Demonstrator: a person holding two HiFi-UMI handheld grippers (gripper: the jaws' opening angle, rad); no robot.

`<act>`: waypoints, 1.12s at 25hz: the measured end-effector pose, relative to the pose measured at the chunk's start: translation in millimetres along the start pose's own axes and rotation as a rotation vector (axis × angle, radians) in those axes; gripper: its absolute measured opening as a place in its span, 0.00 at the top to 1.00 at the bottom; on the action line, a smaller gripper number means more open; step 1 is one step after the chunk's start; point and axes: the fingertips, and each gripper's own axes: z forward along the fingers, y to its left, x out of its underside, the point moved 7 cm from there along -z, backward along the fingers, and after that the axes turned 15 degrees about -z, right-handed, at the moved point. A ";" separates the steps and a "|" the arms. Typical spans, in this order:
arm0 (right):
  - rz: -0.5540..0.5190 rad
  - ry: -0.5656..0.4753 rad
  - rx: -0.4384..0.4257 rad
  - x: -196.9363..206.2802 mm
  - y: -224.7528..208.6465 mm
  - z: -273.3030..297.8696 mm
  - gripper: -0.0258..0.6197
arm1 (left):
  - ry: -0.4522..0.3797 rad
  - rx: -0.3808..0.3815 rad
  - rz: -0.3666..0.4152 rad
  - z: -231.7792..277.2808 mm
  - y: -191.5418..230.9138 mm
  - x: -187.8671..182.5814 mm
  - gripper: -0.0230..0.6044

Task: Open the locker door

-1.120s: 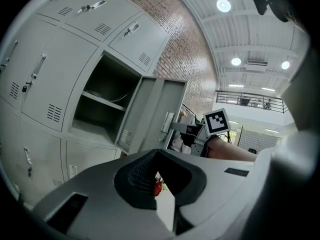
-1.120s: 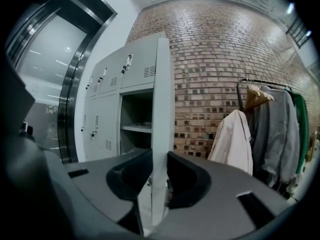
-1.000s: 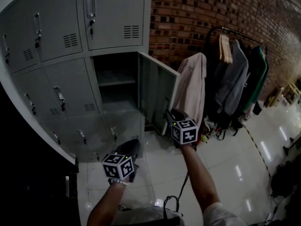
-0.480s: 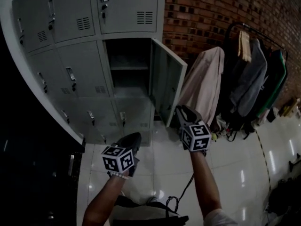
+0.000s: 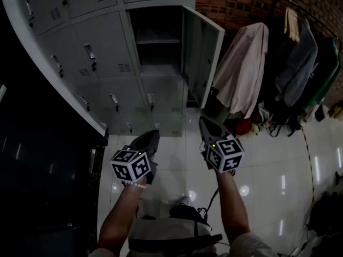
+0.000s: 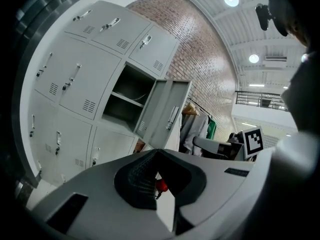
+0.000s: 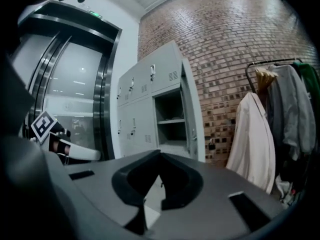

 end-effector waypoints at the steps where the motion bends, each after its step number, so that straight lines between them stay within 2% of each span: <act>1: 0.013 0.007 -0.014 5.7 17.9 -3.4 0.96 | 0.002 0.003 -0.003 -10.1 3.4 3.8 0.98; 9: 0.111 0.031 -0.044 14.7 149.1 -30.9 0.96 | 0.017 0.041 -0.014 -112.5 26.1 18.0 0.98; 16: 0.132 0.101 -0.007 13.1 251.7 -70.8 0.96 | 0.028 0.107 -0.025 -205.4 50.4 23.8 0.98; 23: 0.131 0.136 0.085 12.1 291.2 -121.4 0.96 | 0.064 0.157 -0.012 -244.5 46.3 39.4 0.98; 28: 0.133 0.101 0.092 0.6 295.3 -141.3 0.96 | 0.049 0.186 0.004 -253.9 23.2 49.3 0.98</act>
